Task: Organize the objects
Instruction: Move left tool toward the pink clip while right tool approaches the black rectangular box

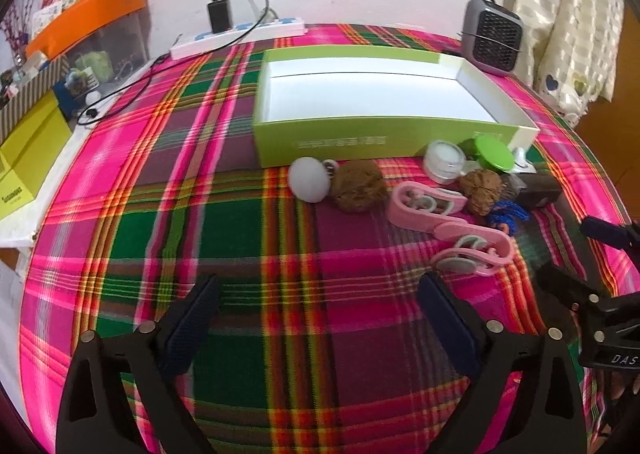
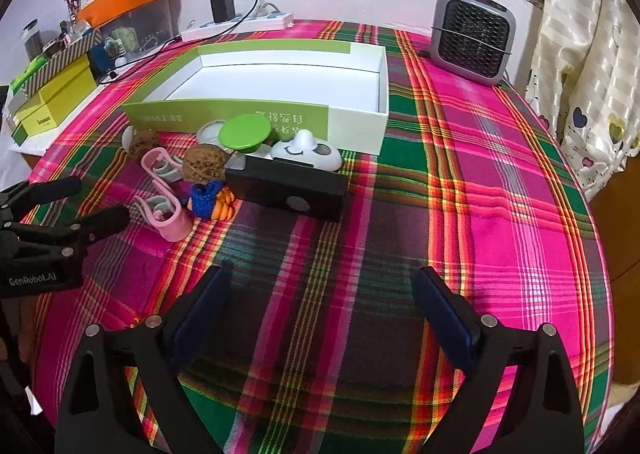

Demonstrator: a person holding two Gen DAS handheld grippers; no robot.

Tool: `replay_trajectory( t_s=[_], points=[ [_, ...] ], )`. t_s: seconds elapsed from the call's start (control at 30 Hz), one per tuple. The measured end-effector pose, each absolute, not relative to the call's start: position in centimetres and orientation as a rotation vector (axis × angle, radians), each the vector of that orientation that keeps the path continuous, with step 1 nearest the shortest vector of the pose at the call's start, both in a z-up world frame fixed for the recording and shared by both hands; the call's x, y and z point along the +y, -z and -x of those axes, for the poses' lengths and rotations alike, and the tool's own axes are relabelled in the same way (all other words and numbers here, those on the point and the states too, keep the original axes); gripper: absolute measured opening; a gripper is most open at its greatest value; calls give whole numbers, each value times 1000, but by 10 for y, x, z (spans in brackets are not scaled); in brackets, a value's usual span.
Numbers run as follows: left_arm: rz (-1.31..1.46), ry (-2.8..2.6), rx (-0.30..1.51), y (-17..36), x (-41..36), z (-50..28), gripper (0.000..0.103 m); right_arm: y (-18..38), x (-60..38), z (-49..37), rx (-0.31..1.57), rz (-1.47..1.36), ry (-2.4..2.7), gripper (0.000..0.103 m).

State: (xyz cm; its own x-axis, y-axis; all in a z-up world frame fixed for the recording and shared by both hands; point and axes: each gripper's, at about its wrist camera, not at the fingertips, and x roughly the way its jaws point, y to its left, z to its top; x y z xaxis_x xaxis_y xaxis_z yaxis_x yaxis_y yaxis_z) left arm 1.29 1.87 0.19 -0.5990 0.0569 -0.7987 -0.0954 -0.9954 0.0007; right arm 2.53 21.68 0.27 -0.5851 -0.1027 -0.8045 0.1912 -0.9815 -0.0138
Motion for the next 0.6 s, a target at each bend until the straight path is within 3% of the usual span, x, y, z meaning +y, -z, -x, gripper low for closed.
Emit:
replay_trajectory(
  t_s=[0.6],
  points=[
    [1323,-2698,51,-7,33,-16,89,-11,215,-28,152,-1274,2642,93]
  ],
)
